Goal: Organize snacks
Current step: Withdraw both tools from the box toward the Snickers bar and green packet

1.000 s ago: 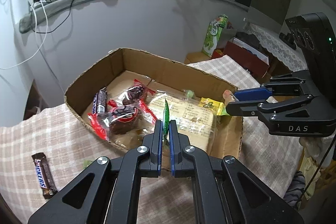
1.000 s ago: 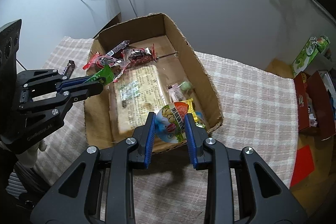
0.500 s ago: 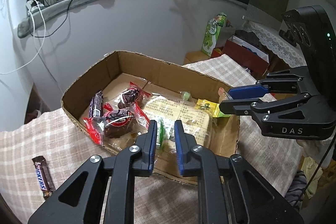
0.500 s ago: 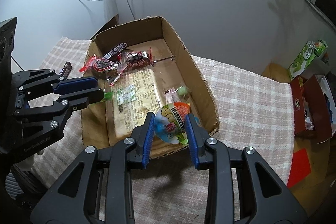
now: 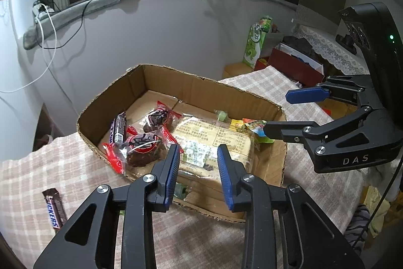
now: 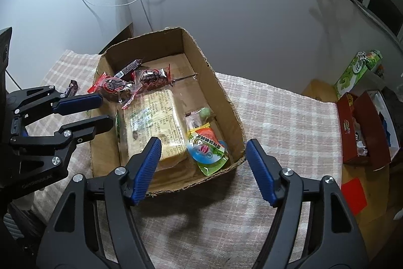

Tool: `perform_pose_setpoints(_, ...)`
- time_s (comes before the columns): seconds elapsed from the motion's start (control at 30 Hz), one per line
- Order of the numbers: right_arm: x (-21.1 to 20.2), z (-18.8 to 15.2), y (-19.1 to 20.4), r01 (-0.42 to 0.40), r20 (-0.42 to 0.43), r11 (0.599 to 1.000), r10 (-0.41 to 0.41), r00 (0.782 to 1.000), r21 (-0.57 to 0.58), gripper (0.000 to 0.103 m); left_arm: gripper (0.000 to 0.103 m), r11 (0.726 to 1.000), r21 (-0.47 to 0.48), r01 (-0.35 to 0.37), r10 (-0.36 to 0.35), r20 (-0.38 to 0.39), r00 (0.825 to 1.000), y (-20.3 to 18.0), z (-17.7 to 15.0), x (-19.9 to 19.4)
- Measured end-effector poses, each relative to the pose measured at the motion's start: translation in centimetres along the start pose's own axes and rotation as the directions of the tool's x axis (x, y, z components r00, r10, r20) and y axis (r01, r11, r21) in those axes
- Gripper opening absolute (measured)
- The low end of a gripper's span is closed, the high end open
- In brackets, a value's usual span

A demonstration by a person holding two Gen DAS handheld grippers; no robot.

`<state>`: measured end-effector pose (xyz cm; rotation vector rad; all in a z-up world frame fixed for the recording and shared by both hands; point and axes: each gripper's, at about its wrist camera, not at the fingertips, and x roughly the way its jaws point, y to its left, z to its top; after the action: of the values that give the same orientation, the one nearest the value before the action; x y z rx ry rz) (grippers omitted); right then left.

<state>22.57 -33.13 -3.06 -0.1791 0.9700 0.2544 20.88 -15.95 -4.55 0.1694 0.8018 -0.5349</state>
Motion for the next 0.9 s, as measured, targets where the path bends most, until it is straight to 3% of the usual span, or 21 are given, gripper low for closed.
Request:
perform_pose_setpoints(0.1, -0.3, 0.0, 0.1, 0.007, 0.002, 1.000, -0.007, 1.000, 0.003, 0.072, 0.029, 1.000, -0.001, -0.002, 0.002, 0.004, 1.000, 0.0, 0.0, -0.3)
perform_pose_setpoints(0.2, -0.7, 0.0, 0.2, 0.009, 0.009, 1.000, -0.009, 1.000, 0.006, 0.072, 0.036, 1.000, -0.004, -0.006, 0.006, 0.010, 1.000, 0.1, -0.1, -0.6)
perform_pose_setpoints(0.9, -3.2, -0.4, 5.6, -0.019, 0.044, 1.000, 0.020, 0.999, -0.024, 0.072, 0.037, 0.999, -0.032, -0.029, 0.031, 0.064, 0.997, 2.6, -1.9, -4.6)
